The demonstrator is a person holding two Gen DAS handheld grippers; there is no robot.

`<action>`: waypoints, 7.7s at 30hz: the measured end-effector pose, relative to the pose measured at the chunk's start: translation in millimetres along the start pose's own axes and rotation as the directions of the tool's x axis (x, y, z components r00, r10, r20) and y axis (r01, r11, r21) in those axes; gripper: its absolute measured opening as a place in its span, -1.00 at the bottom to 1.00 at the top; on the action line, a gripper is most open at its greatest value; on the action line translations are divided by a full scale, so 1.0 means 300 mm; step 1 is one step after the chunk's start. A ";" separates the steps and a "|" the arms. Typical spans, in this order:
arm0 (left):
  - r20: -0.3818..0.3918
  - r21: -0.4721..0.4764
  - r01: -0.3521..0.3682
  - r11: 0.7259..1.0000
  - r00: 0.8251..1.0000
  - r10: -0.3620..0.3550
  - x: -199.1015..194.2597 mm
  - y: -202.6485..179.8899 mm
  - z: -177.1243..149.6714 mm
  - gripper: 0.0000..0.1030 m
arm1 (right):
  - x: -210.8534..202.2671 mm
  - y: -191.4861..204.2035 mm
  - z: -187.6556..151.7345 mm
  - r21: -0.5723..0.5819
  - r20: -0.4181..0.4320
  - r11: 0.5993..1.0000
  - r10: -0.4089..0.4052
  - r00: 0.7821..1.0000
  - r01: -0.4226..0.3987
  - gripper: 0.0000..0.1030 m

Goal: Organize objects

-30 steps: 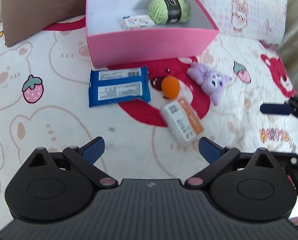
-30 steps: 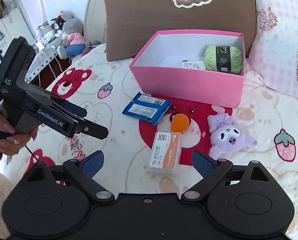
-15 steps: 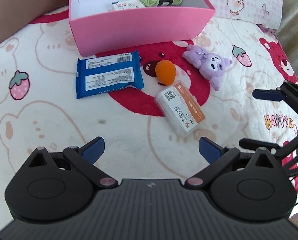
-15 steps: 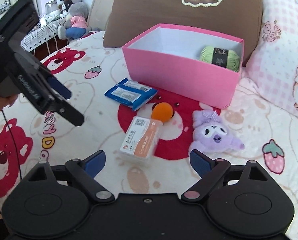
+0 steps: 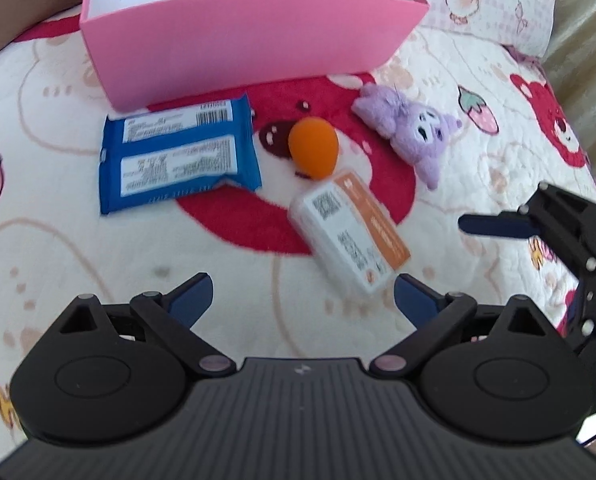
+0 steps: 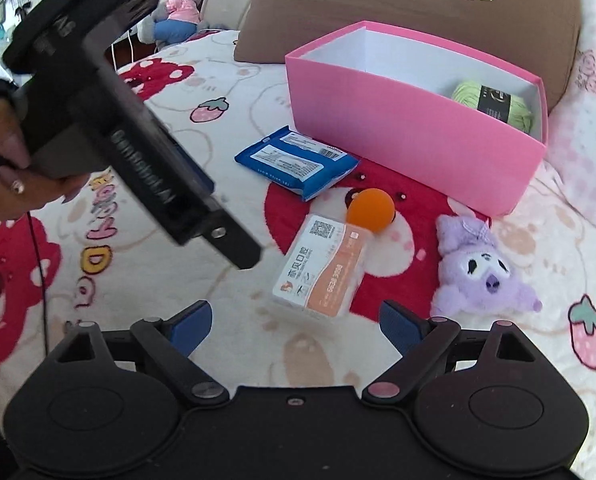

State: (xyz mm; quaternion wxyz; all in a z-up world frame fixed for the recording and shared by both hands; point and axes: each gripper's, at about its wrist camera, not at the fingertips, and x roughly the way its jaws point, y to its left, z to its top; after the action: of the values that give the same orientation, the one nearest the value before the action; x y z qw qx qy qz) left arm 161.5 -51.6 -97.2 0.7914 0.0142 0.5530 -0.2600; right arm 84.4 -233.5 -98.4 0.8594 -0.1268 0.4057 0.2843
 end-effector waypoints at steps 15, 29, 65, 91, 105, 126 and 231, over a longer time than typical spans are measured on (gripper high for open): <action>0.040 0.071 0.067 0.995 0.997 -0.070 0.110 0.005 0.074 0.19 | 0.098 -0.011 0.002 0.169 0.009 0.982 -0.085 0.996 0.082 0.26; 0.077 0.073 0.100 0.992 0.991 -0.106 0.144 -0.014 0.103 -0.02 | 0.119 0.068 -0.019 -0.020 0.004 0.985 -0.172 0.985 0.172 0.54; -0.030 -0.154 0.298 0.942 0.952 -0.306 0.162 -0.054 0.005 -0.03 | 0.094 -0.130 -0.129 0.208 -0.087 0.972 -0.092 0.992 0.108 0.71; -0.027 -0.204 0.222 0.953 0.972 -0.232 0.173 -0.108 -0.023 0.01 | 0.137 -0.050 -0.148 0.339 -0.058 0.931 -0.122 0.991 0.134 0.85; -0.009 -0.254 0.202 0.946 0.978 -0.211 0.204 -0.104 -0.061 0.03 | 0.150 -0.030 -0.155 0.280 -0.027 0.944 -0.174 0.984 0.175 0.83; 0.121 -0.321 0.144 0.936 0.986 -0.110 -0.035 -0.149 -0.151 0.03 | 0.032 0.039 -0.076 0.087 0.106 0.985 -0.161 0.981 0.152 0.83; 0.061 -0.461 0.048 0.886 0.998 -0.023 0.181 0.302 0.665 -0.03 | 0.515 -0.531 0.617 0.336 -0.052 0.941 0.073 0.996 -0.052 0.41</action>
State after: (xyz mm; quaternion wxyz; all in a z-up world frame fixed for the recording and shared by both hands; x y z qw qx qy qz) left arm 387.1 -56.5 -91.8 0.7818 -0.1915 0.5776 -0.1358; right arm 372.9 -219.2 -100.9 0.8456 0.0246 0.4790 0.2343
